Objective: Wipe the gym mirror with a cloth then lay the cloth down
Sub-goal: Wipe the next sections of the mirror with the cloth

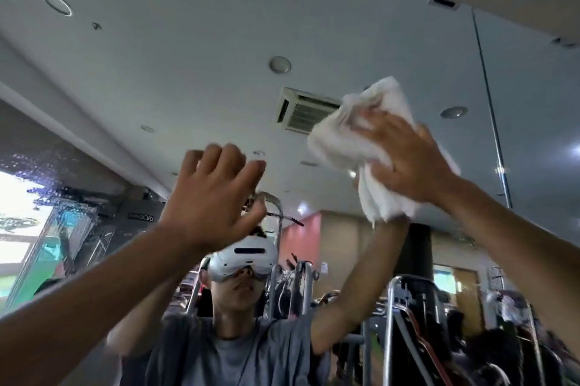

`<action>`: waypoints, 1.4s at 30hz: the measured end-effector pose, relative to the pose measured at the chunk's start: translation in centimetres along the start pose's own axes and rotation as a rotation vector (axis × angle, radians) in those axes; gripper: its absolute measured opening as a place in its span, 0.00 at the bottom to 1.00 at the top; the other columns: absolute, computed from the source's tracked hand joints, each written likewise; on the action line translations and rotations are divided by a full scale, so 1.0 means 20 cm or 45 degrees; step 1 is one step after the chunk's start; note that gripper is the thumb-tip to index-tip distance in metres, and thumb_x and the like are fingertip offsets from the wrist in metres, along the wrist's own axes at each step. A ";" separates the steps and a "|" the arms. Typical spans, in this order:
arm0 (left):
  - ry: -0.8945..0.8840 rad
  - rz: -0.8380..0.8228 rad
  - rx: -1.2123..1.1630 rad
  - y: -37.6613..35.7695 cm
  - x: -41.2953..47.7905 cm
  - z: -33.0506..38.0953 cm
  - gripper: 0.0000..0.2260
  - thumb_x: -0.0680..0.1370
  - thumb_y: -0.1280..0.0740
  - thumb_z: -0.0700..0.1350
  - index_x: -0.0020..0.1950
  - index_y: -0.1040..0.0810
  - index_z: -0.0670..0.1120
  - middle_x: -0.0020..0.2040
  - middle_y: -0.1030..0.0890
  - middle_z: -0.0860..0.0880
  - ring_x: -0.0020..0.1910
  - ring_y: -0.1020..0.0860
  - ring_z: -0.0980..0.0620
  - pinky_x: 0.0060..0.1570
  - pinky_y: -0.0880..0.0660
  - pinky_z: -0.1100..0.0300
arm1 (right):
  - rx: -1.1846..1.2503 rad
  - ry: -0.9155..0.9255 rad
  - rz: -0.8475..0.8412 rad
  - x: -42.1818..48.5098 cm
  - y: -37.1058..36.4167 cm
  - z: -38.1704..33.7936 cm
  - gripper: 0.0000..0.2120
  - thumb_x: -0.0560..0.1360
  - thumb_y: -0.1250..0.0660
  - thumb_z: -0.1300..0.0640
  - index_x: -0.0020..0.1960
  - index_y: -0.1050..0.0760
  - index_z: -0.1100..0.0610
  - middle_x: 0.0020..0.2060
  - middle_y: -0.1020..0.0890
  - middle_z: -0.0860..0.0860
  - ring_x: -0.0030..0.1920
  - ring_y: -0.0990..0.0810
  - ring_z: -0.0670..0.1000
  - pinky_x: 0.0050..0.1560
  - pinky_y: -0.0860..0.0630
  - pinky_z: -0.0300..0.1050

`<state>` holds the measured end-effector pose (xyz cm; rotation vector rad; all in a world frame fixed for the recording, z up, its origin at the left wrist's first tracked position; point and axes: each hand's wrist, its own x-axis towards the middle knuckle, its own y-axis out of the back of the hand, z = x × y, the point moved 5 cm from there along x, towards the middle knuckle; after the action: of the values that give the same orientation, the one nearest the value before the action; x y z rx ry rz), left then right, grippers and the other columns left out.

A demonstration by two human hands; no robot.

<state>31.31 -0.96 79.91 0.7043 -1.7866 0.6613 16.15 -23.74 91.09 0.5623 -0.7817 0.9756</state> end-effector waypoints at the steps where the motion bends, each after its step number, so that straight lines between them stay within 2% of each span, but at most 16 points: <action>1: 0.013 0.001 -0.009 0.00 0.08 -0.01 0.23 0.75 0.45 0.58 0.57 0.23 0.43 0.50 0.27 0.41 0.50 0.31 0.43 0.49 0.38 0.49 | 0.003 -0.235 0.071 0.06 0.01 0.06 0.31 0.73 0.49 0.40 0.76 0.41 0.42 0.76 0.35 0.49 0.74 0.37 0.52 0.66 0.35 0.67; 3: 0.081 0.003 -0.069 -0.01 0.24 -0.01 0.23 0.75 0.46 0.58 0.56 0.24 0.44 0.52 0.27 0.41 0.53 0.30 0.43 0.52 0.40 0.48 | -0.063 -0.664 0.164 0.18 0.01 0.07 0.34 0.72 0.53 0.38 0.76 0.38 0.46 0.77 0.36 0.49 0.74 0.38 0.53 0.67 0.39 0.65; 5: 0.171 0.016 -0.130 -0.03 0.36 -0.04 0.26 0.75 0.48 0.59 0.61 0.24 0.44 0.60 0.27 0.40 0.60 0.31 0.42 0.58 0.41 0.48 | -0.094 -0.766 0.158 0.26 -0.01 -0.03 0.34 0.73 0.54 0.39 0.77 0.38 0.47 0.78 0.38 0.49 0.75 0.40 0.54 0.68 0.43 0.64; 8: 0.219 0.042 -0.148 -0.06 0.40 -0.07 0.30 0.76 0.51 0.60 0.73 0.31 0.47 0.74 0.34 0.40 0.73 0.37 0.42 0.67 0.45 0.47 | -0.058 -0.309 0.077 0.20 -0.04 -0.20 0.32 0.75 0.54 0.39 0.77 0.39 0.45 0.78 0.39 0.48 0.77 0.42 0.52 0.68 0.43 0.63; 11: 0.240 -0.010 -0.147 -0.07 0.38 -0.08 0.33 0.77 0.54 0.63 0.78 0.37 0.49 0.80 0.41 0.41 0.79 0.44 0.44 0.72 0.48 0.45 | -0.023 0.215 -0.032 0.07 -0.04 -0.19 0.30 0.75 0.46 0.42 0.76 0.38 0.45 0.78 0.38 0.48 0.77 0.41 0.51 0.68 0.44 0.63; 13: 0.225 -0.070 -0.127 -0.08 0.38 -0.07 0.35 0.76 0.56 0.64 0.79 0.40 0.51 0.82 0.45 0.42 0.81 0.47 0.45 0.74 0.52 0.46 | -0.043 0.257 -0.052 0.07 -0.02 -0.08 0.31 0.73 0.45 0.44 0.76 0.39 0.44 0.77 0.37 0.48 0.76 0.39 0.51 0.67 0.41 0.63; 18: 0.227 -0.099 -0.090 -0.12 0.38 -0.08 0.35 0.76 0.58 0.65 0.81 0.44 0.53 0.83 0.49 0.43 0.82 0.51 0.46 0.75 0.55 0.46 | -0.049 -0.675 0.206 0.32 0.01 0.13 0.27 0.77 0.48 0.43 0.75 0.36 0.47 0.76 0.35 0.47 0.74 0.38 0.52 0.67 0.40 0.62; 21: 0.271 -0.072 -0.102 -0.11 0.38 -0.10 0.36 0.75 0.60 0.66 0.82 0.47 0.55 0.83 0.52 0.44 0.82 0.54 0.47 0.76 0.57 0.46 | -0.105 -0.811 0.256 0.42 -0.02 0.00 0.25 0.80 0.47 0.45 0.75 0.36 0.49 0.75 0.34 0.48 0.74 0.39 0.53 0.69 0.43 0.63; 25: 0.277 -0.118 -0.112 -0.10 0.37 -0.08 0.37 0.74 0.61 0.65 0.82 0.46 0.54 0.83 0.50 0.44 0.82 0.53 0.47 0.77 0.57 0.45 | -0.058 -0.365 0.146 0.32 -0.03 -0.15 0.30 0.76 0.54 0.40 0.77 0.38 0.45 0.78 0.38 0.44 0.77 0.42 0.49 0.70 0.45 0.61; 27: 0.300 -0.145 -0.100 -0.11 0.35 -0.06 0.36 0.75 0.61 0.64 0.82 0.46 0.54 0.83 0.50 0.45 0.82 0.54 0.48 0.77 0.58 0.46 | 0.022 -0.029 0.080 0.21 -0.02 -0.17 0.31 0.75 0.50 0.41 0.76 0.36 0.44 0.77 0.37 0.45 0.77 0.41 0.48 0.68 0.44 0.59; 29: 0.337 -0.150 -0.095 -0.12 0.31 -0.04 0.35 0.76 0.62 0.62 0.83 0.50 0.54 0.83 0.53 0.46 0.82 0.57 0.48 0.78 0.60 0.47 | 0.022 0.105 0.066 0.10 -0.02 -0.05 0.30 0.73 0.45 0.44 0.76 0.36 0.44 0.76 0.34 0.47 0.75 0.38 0.49 0.67 0.41 0.60; 32: 0.350 -0.193 -0.072 -0.14 0.22 0.01 0.33 0.78 0.62 0.62 0.82 0.58 0.52 0.82 0.60 0.45 0.81 0.63 0.47 0.78 0.64 0.46 | 0.004 -0.290 0.176 0.08 0.01 0.20 0.31 0.73 0.49 0.42 0.74 0.35 0.46 0.75 0.32 0.49 0.73 0.35 0.54 0.67 0.36 0.67; 34: 0.336 -0.193 -0.076 -0.14 0.19 0.03 0.33 0.79 0.61 0.61 0.82 0.59 0.51 0.82 0.61 0.45 0.80 0.64 0.47 0.78 0.65 0.47 | -0.067 -0.684 0.254 0.11 0.02 0.22 0.32 0.73 0.52 0.41 0.73 0.34 0.49 0.74 0.32 0.50 0.72 0.35 0.56 0.67 0.39 0.64; 36: 0.329 -0.166 -0.094 -0.13 0.18 0.03 0.32 0.79 0.60 0.61 0.82 0.57 0.50 0.82 0.59 0.44 0.81 0.62 0.46 0.77 0.65 0.47 | -0.099 -0.874 0.299 0.16 0.02 0.09 0.29 0.73 0.49 0.43 0.72 0.32 0.49 0.72 0.30 0.50 0.71 0.34 0.56 0.65 0.41 0.61; 38: 0.317 -0.146 -0.119 -0.12 0.17 0.01 0.32 0.80 0.58 0.60 0.83 0.54 0.51 0.82 0.56 0.45 0.81 0.60 0.47 0.77 0.64 0.49 | -0.089 -0.737 0.295 0.16 -0.01 -0.10 0.27 0.74 0.47 0.44 0.71 0.31 0.49 0.72 0.30 0.49 0.71 0.34 0.54 0.64 0.40 0.60; 42: 0.288 -0.128 -0.138 -0.12 0.17 -0.01 0.32 0.79 0.57 0.60 0.83 0.49 0.53 0.83 0.53 0.47 0.82 0.57 0.49 0.76 0.63 0.53 | -0.019 -0.015 0.078 -0.01 -0.05 -0.30 0.28 0.74 0.46 0.42 0.74 0.34 0.45 0.75 0.33 0.48 0.74 0.37 0.52 0.65 0.40 0.61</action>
<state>32.26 -3.01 83.41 0.6158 -1.5563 0.5494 18.94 -20.02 87.14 0.5340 -0.8202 1.0230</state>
